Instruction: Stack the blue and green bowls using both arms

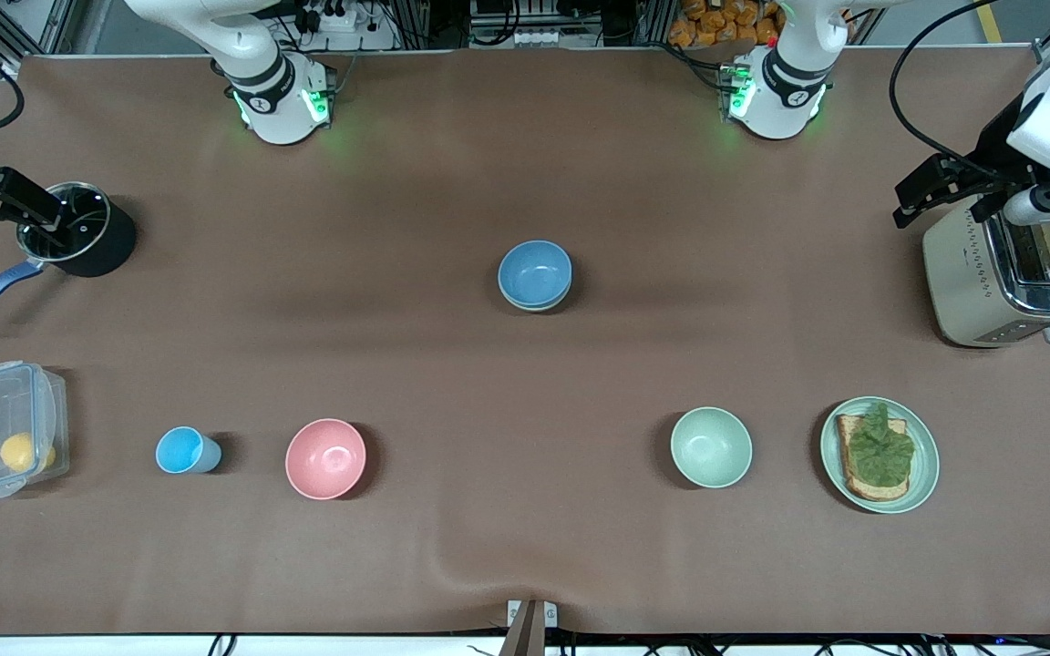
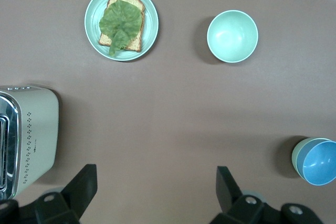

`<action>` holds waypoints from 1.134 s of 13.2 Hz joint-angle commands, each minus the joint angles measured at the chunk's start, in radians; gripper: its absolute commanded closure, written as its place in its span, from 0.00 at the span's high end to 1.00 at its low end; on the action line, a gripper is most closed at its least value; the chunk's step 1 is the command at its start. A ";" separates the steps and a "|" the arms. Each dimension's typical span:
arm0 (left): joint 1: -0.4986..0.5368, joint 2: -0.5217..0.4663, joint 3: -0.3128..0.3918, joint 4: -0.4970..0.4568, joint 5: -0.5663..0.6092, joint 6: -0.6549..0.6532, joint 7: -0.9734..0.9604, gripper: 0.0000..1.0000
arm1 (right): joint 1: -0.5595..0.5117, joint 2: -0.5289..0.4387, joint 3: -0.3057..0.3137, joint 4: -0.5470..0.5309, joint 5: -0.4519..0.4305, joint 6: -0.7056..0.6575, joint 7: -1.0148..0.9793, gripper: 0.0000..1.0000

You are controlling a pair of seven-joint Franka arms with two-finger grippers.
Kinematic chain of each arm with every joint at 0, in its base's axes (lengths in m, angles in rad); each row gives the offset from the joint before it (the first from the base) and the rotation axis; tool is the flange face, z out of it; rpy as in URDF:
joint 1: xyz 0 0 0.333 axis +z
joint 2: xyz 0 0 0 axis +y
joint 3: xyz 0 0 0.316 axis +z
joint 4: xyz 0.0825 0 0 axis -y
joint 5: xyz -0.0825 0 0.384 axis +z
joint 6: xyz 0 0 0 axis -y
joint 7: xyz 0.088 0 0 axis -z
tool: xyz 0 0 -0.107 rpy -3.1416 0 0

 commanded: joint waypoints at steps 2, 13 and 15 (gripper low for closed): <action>0.000 0.015 0.001 0.052 0.013 -0.043 0.023 1.00 | -0.003 0.005 -0.001 0.007 0.017 0.003 0.003 1.00; 0.002 0.050 -0.002 0.141 0.033 -0.139 0.023 1.00 | -0.006 0.010 -0.001 0.010 0.017 0.002 0.000 1.00; 0.000 0.064 -0.002 0.162 0.033 -0.168 0.023 1.00 | -0.006 0.010 -0.001 0.010 0.017 0.002 0.000 1.00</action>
